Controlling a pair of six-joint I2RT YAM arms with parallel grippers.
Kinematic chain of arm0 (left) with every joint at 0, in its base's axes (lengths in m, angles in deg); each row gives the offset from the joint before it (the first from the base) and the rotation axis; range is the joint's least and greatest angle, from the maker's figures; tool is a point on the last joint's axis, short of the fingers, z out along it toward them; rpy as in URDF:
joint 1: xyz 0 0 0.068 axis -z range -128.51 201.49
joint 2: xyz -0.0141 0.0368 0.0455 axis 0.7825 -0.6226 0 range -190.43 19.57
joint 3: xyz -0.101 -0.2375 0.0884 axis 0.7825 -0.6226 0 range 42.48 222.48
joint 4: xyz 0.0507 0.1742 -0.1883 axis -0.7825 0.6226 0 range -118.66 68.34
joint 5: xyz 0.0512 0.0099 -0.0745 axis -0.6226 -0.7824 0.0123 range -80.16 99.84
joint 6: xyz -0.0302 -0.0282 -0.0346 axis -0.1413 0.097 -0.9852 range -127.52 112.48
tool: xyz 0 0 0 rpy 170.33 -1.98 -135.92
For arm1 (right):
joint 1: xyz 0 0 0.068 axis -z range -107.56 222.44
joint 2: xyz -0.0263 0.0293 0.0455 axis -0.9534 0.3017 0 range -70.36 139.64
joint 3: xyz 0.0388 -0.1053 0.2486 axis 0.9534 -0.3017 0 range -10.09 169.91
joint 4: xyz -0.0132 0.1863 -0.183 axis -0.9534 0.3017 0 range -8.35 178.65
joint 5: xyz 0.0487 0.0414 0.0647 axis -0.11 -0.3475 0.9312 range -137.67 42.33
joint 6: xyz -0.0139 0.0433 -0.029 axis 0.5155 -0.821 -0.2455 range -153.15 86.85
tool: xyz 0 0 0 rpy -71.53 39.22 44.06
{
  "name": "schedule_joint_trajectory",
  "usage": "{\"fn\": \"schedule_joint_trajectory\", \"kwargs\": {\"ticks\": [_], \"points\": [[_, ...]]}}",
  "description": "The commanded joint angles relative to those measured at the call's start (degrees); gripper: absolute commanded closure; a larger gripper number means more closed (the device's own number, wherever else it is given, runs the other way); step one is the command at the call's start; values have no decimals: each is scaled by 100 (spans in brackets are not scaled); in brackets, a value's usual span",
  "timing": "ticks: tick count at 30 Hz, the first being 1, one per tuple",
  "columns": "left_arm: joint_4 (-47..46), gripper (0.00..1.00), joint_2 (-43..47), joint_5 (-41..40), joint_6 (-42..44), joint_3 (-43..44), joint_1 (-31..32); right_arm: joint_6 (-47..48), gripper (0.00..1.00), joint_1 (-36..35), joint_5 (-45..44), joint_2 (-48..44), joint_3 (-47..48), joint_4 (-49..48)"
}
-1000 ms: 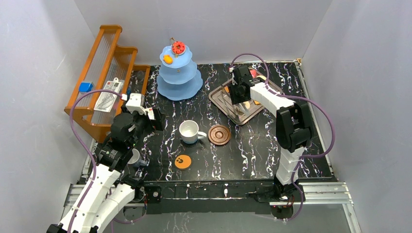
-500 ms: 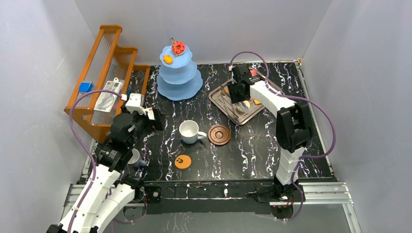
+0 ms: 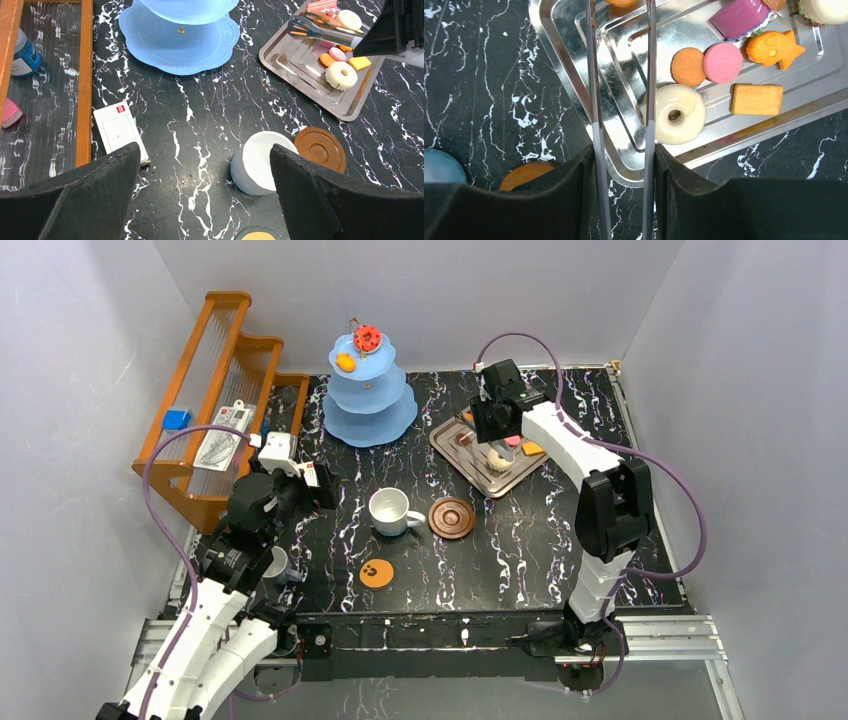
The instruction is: Serve the afternoon tea
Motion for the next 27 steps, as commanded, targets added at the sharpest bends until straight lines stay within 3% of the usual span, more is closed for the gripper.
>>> {"fn": "schedule_joint_trajectory", "kwargs": {"ticks": [1,15,27], "points": [[-126,2,47,4,68,-8,27,-93,60,-51,40,-413,392,-93],[-126,2,56,-7,77,-12,28,-111,61,-539,297,-508,1217,-525],[-126,2,80,-42,77,-11,27,107,60,-1278,-372,226,2904,-548]]}}
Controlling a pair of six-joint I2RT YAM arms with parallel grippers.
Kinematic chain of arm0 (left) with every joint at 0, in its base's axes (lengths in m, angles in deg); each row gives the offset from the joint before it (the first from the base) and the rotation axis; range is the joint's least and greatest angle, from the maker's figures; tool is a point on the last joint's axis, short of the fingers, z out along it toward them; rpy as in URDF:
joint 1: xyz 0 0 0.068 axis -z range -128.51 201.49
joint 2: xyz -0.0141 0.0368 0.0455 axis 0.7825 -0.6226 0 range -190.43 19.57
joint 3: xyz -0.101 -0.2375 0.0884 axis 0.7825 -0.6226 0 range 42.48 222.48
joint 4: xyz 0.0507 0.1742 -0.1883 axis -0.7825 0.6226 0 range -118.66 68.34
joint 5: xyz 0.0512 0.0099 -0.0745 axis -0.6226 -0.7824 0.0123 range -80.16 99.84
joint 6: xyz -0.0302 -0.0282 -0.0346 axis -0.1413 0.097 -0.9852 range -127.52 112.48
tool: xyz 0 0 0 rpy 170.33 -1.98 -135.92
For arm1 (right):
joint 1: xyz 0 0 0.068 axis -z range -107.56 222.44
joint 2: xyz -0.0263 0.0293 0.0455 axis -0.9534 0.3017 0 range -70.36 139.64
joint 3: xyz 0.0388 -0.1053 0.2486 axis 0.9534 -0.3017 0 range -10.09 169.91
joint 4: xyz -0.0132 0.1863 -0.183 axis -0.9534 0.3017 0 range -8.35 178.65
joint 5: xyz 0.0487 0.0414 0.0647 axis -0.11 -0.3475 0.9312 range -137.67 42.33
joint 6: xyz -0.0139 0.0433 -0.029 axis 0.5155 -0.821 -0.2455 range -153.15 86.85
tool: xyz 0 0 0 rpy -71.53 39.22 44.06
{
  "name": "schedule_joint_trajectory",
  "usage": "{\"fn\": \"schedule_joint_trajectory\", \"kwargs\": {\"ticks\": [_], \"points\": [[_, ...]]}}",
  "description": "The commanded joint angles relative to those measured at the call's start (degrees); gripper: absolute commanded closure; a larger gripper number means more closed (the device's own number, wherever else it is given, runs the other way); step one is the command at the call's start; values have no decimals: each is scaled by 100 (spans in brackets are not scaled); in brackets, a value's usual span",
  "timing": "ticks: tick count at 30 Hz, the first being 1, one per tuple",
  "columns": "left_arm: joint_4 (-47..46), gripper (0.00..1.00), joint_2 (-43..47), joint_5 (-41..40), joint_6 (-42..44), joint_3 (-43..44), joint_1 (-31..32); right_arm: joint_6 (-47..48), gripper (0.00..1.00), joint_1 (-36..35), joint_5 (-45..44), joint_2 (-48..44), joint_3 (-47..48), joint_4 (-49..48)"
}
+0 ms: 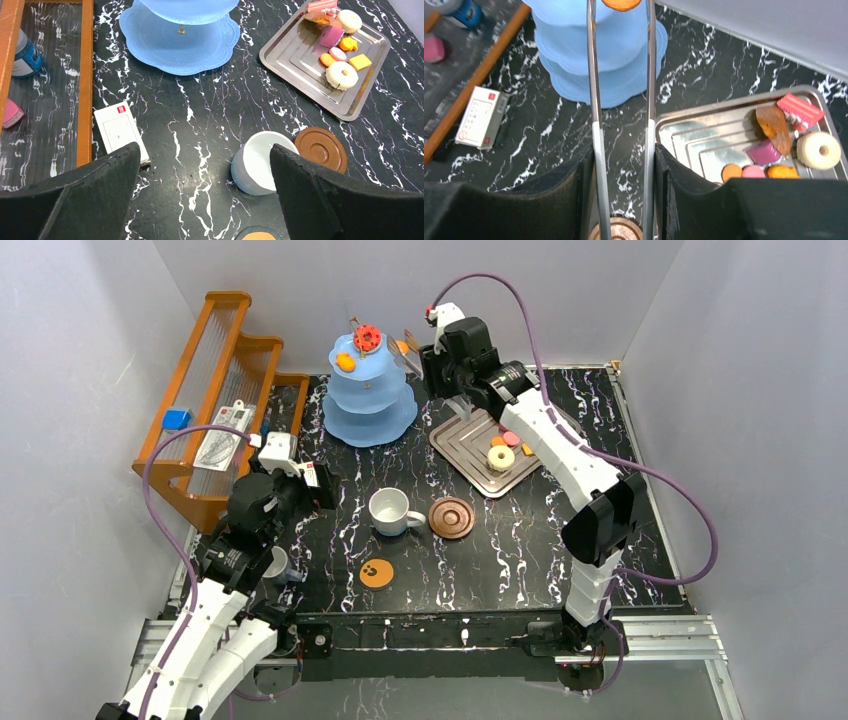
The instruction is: Serve the afternoon tea
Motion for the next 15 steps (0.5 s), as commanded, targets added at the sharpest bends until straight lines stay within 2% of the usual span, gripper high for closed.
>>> {"fn": "schedule_joint_trajectory", "kwargs": {"ticks": [1,15], "points": [[-127,2,88,-39,59,-8,28,142,60,-171,-330,209,678,-398],[-122,2,115,-67,59,-8,28,345,59,-331,-246,992,1331,-522]]}}
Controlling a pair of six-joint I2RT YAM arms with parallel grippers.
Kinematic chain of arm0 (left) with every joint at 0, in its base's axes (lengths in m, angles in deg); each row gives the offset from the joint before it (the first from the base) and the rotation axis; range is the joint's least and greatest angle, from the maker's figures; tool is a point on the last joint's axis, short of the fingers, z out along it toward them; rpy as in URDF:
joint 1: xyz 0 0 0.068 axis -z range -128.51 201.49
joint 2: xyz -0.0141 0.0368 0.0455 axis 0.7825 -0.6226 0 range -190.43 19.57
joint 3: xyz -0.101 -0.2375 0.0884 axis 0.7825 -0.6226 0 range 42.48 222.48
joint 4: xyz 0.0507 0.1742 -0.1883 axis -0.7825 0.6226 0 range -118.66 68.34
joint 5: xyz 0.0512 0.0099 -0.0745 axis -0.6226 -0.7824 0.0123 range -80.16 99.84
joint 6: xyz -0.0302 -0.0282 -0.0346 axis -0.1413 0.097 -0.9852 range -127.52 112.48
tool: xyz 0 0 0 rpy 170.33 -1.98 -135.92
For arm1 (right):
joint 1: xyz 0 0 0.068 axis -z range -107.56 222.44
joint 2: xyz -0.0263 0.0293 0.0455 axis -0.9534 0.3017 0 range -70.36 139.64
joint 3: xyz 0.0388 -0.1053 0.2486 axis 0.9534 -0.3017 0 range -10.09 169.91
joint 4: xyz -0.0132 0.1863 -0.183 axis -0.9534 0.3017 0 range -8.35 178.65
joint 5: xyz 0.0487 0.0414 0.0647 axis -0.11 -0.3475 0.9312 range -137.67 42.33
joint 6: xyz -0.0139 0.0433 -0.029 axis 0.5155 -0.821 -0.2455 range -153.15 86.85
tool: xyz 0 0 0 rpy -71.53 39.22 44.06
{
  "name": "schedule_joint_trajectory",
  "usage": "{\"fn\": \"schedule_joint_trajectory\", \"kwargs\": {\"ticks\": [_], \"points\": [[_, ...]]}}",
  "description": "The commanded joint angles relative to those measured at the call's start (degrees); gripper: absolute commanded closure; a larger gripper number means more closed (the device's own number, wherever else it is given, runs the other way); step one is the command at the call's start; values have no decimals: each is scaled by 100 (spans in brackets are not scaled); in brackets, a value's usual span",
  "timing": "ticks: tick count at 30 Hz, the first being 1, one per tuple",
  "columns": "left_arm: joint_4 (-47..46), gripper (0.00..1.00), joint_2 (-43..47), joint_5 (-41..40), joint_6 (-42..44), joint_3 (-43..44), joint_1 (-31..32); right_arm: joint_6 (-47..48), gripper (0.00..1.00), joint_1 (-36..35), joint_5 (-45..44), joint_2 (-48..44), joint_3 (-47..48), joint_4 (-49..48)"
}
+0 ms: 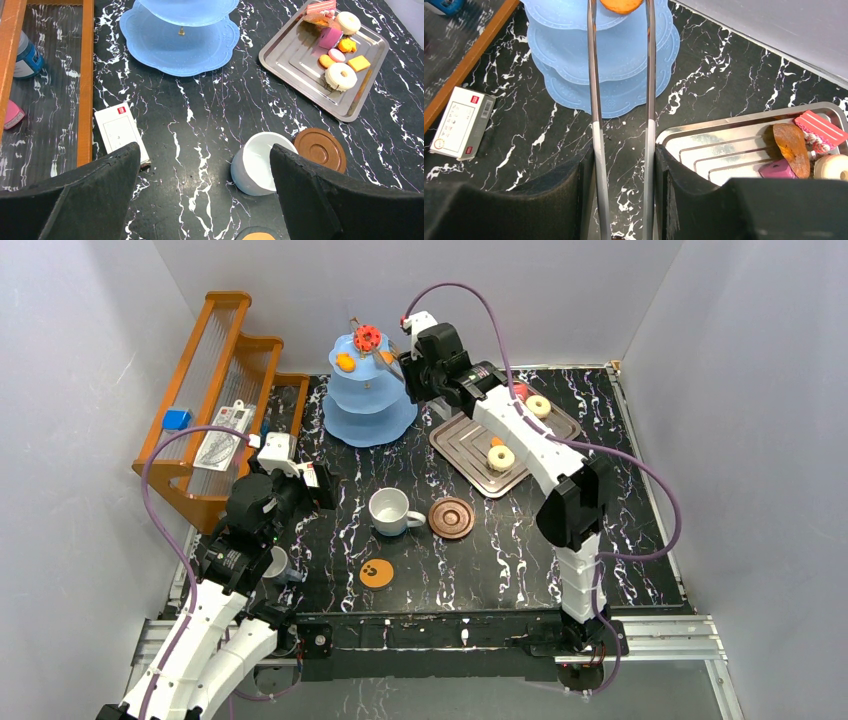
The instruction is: Serve the afternoon tea
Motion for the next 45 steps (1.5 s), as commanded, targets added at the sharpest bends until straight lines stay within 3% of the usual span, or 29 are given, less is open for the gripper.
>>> {"fn": "schedule_joint_trajectory", "kwargs": {"ticks": [1,21,28,45], "points": [[-124,2,74,-66,59,-8,28,160,59,-42,-81,32,494,-437],[-128,2,68,-64,68,-9,26,347,46,-47,-276,236,738,-483],[-120,2,58,-55,68,-9,28,368,46,-44,-290,113,725,-390],[-118,2,56,-13,68,-20,28,182,49,-38,-471,-1263,-843,-314]]}}
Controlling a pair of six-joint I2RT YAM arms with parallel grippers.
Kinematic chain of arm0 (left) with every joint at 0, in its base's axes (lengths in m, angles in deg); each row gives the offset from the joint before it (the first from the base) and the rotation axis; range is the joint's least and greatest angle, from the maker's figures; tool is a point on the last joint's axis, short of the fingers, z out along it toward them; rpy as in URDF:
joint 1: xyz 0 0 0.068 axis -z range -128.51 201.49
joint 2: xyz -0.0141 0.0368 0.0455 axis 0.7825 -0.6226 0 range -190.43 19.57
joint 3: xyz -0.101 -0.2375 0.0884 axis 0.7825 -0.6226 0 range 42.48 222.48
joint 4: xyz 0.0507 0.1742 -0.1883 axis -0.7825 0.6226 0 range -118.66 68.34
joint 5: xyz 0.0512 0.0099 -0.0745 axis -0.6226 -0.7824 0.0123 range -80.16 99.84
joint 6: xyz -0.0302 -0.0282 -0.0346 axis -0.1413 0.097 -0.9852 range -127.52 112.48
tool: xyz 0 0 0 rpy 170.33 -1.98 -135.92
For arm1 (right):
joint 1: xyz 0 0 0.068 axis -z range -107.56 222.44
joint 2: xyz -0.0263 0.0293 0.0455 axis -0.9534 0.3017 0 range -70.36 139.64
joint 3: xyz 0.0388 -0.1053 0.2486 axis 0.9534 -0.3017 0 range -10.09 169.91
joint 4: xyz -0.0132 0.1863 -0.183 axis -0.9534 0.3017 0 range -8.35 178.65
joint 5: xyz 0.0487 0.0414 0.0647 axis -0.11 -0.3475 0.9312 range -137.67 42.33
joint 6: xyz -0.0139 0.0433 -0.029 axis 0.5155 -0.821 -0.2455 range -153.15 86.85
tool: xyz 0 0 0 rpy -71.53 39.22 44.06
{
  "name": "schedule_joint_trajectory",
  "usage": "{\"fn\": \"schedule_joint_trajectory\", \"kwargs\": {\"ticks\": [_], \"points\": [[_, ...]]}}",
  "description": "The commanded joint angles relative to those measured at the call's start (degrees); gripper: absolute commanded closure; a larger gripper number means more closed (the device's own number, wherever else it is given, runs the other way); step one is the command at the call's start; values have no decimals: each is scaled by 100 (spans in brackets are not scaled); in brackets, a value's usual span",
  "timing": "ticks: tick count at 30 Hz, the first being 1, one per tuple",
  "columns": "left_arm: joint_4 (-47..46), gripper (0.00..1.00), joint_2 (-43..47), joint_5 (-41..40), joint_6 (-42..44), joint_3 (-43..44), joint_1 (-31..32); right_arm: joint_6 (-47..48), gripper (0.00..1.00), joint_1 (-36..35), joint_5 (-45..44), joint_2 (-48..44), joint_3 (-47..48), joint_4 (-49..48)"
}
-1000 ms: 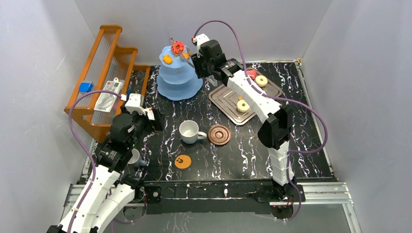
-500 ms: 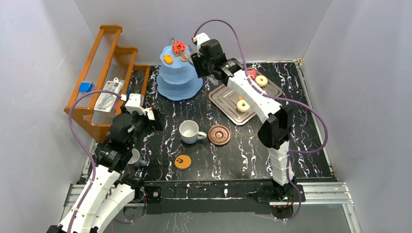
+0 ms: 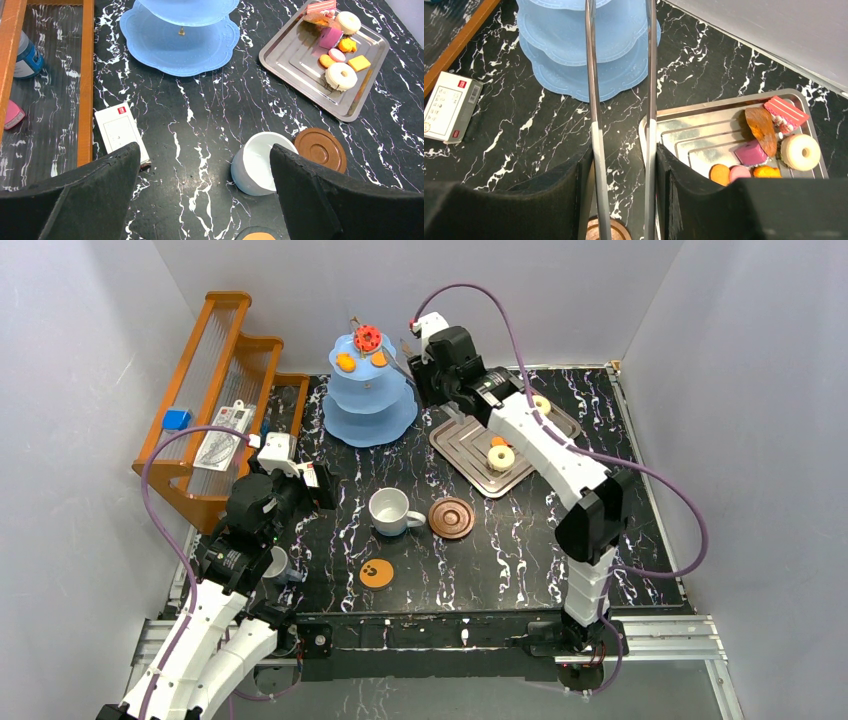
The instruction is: Serve the afternoon tea
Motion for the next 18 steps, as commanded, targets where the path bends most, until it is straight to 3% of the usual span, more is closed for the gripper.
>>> {"fn": "schedule_joint_trajectory", "kwargs": {"ticks": [1,18], "points": [[-117,2,58,-13,62,-16,28,-133,49,-7,-190,-732,-312,-260],[-129,2,23,97,44,-16,28,-741,48,836,-339,-2098,-2603,499]]}}
